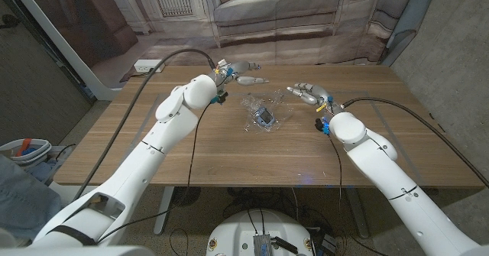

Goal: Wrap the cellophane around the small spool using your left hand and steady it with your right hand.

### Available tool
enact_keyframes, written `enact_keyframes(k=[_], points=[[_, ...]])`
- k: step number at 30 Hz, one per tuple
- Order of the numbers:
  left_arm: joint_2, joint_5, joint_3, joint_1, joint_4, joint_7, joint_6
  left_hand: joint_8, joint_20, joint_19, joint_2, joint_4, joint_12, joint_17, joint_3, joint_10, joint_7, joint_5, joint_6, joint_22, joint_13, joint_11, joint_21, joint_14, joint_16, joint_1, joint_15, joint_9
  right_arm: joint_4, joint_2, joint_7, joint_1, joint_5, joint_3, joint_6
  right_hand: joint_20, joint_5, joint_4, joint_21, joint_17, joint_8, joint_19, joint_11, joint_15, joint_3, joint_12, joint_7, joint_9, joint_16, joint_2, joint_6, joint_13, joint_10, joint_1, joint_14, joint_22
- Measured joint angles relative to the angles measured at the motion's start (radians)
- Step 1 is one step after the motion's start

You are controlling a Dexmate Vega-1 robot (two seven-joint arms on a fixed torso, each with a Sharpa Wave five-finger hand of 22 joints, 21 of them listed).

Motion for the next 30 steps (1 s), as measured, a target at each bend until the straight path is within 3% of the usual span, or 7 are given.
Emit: enact_keyframes(k=[7, 9, 14, 15, 22, 23, 30], points=[[-0.046, -0.1, -0.053, 0.046, -0.005, 0.035, 0.007, 0.0, -0.025, -0.011, 0.008, 0.008, 0.0, 0.0, -0.008, -0.013, -0.005, 0.0, -0.005, 0.0, -0.008, -0.005, 0.0, -0.011, 0.0, -0.019, -0.011, 0.0, 0.062, 0.02, 0.005, -0.027, 0.083, 0.049, 0.235, -0.004, 0.0, 0.024, 0.0, 0.0, 0.001, -0.004, 0.02, 0.0, -0.004, 0.004, 0.013, -0.005, 0.008, 0.013, 0.009, -0.002, 0.009, -0.045, 0.0, -0.001], [-0.059, -0.206, -0.07, 0.058, -0.005, 0.067, 0.013, 0.0, -0.027, -0.009, 0.015, 0.011, 0.0, 0.0, -0.011, -0.016, -0.009, 0.0, -0.009, -0.002, -0.009, -0.005, 0.0, -0.013, 0.0, -0.03, -0.012, 0.0, 0.135, 0.039, 0.014, -0.038, 0.11, 0.09, 0.307, -0.005, 0.0, 0.029, 0.0, 0.0, 0.001, -0.006, 0.022, 0.0, -0.002, 0.004, 0.016, -0.005, 0.008, 0.015, 0.005, -0.002, 0.007, -0.051, 0.0, -0.001], [-0.08, -0.206, -0.104, 0.078, 0.013, 0.067, 0.013, 0.006, -0.03, -0.005, 0.012, 0.013, 0.0, 0.0, -0.013, -0.016, -0.011, 0.0, -0.011, -0.005, -0.009, -0.005, 0.0, -0.013, 0.0, -0.033, -0.012, -0.005, 0.135, 0.039, 0.035, -0.038, 0.169, 0.09, 0.447, -0.025, -0.005, 0.042, -0.007, 0.0, 0.001, 0.014, 0.034, 0.0, -0.01, 0.004, 0.029, -0.005, 0.008, 0.01, -0.007, -0.002, -0.006, -0.082, -0.007, -0.001], [-0.084, -0.329, -0.111, 0.081, 0.018, 0.084, -0.002, 0.008, -0.03, -0.005, 0.012, 0.013, 0.0, 0.0, -0.013, -0.016, -0.011, 0.0, -0.011, -0.005, -0.009, -0.005, 0.0, -0.013, 0.0, -0.033, -0.012, -0.005, 0.197, 0.065, 0.041, -0.041, 0.181, 0.123, 0.474, -0.029, -0.007, 0.045, -0.007, 0.0, 0.001, 0.018, 0.035, 0.0, -0.013, 0.004, 0.029, -0.005, 0.008, 0.013, -0.007, -0.002, -0.007, -0.084, -0.007, -0.004], [-0.094, -0.385, -0.146, 0.097, 0.046, 0.088, -0.017, 0.008, -0.03, -0.005, 0.021, 0.017, 0.0, 0.0, -0.017, -0.016, -0.011, 0.0, -0.011, -0.005, -0.014, -0.005, 0.0, -0.013, 0.0, -0.042, -0.012, -0.005, 0.213, 0.074, 0.064, -0.043, 0.239, 0.132, 0.576, -0.041, -0.008, 0.052, -0.007, 0.0, 0.001, 0.03, 0.046, 0.0, -0.014, 0.004, 0.043, -0.005, 0.008, 0.008, -0.014, -0.002, -0.008, -0.103, -0.007, -0.006], [-0.094, -0.463, -0.153, 0.099, 0.051, 0.091, -0.047, 0.008, -0.03, -0.005, 0.02, 0.017, 0.0, 0.0, -0.017, -0.016, -0.011, 0.0, -0.011, -0.005, -0.014, -0.005, 0.0, -0.013, 0.0, -0.044, -0.012, -0.005, 0.241, 0.095, 0.068, -0.05, 0.251, 0.143, 0.598, -0.041, -0.008, 0.052, -0.007, 0.0, 0.001, 0.031, 0.046, 0.0, -0.014, 0.004, 0.047, -0.005, 0.008, 0.005, -0.011, -0.002, -0.008, -0.106, -0.007, -0.006], [-0.081, -0.543, -0.179, 0.11, 0.072, 0.084, -0.098, 0.008, -0.03, -0.005, 0.02, 0.021, 0.007, 0.0, -0.021, -0.016, -0.011, 0.0, -0.011, -0.005, -0.014, -0.006, 0.0, -0.013, 0.008, -0.057, -0.012, -0.005, 0.257, 0.131, 0.067, -0.071, 0.283, 0.147, 0.656, -0.042, -0.008, 0.059, -0.007, 0.0, 0.004, 0.04, 0.049, -0.004, -0.021, 0.004, 0.057, -0.009, 0.011, 0.005, -0.011, -0.002, -0.005, -0.126, -0.003, -0.005]])
